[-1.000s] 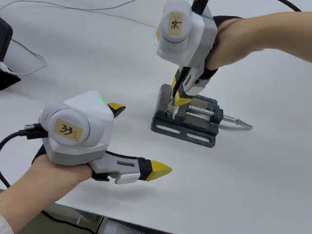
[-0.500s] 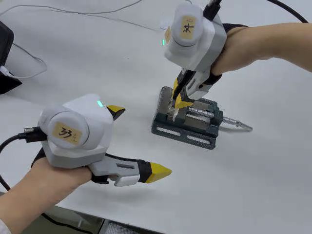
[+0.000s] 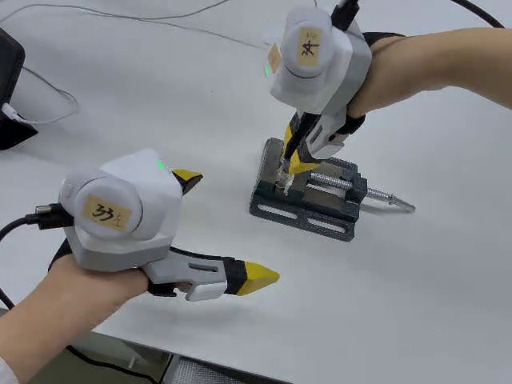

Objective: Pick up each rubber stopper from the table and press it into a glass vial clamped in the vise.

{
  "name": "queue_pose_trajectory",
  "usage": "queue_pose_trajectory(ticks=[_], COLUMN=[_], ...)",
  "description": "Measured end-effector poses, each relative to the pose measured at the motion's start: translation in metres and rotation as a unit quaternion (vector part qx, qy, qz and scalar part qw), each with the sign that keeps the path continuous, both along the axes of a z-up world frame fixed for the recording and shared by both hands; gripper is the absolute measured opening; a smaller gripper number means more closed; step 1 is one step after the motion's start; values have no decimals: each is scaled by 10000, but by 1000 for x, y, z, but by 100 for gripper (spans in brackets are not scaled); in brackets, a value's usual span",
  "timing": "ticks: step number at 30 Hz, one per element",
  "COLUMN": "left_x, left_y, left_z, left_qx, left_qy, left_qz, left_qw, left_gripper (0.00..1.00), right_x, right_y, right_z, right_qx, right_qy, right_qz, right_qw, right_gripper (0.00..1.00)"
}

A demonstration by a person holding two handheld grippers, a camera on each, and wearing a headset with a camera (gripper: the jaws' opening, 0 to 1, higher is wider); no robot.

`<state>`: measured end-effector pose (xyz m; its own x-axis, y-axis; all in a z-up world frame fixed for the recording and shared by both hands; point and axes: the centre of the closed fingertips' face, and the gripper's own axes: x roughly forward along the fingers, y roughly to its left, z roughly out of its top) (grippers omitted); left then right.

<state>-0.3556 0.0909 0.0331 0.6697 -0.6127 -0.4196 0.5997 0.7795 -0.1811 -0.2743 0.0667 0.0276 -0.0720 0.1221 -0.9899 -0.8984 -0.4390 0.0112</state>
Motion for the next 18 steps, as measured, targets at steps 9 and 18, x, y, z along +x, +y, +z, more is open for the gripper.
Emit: queue_pose_trajectory(ticks=[9,18], left_x=[1,4], left_y=[1,4], left_z=[-1,1], left_qx=[-12,-6], left_qy=[10,-25], left_qz=[9,11], left_qw=[10000,10000], left_gripper=[98,98], right_x=[3,1], right_y=[1,-6], right_z=[6,15], right_qx=[75,195], right_qy=[-23,165], right_qz=[-100,-279], right_qw=[9999,9993], right_gripper=[11,7])
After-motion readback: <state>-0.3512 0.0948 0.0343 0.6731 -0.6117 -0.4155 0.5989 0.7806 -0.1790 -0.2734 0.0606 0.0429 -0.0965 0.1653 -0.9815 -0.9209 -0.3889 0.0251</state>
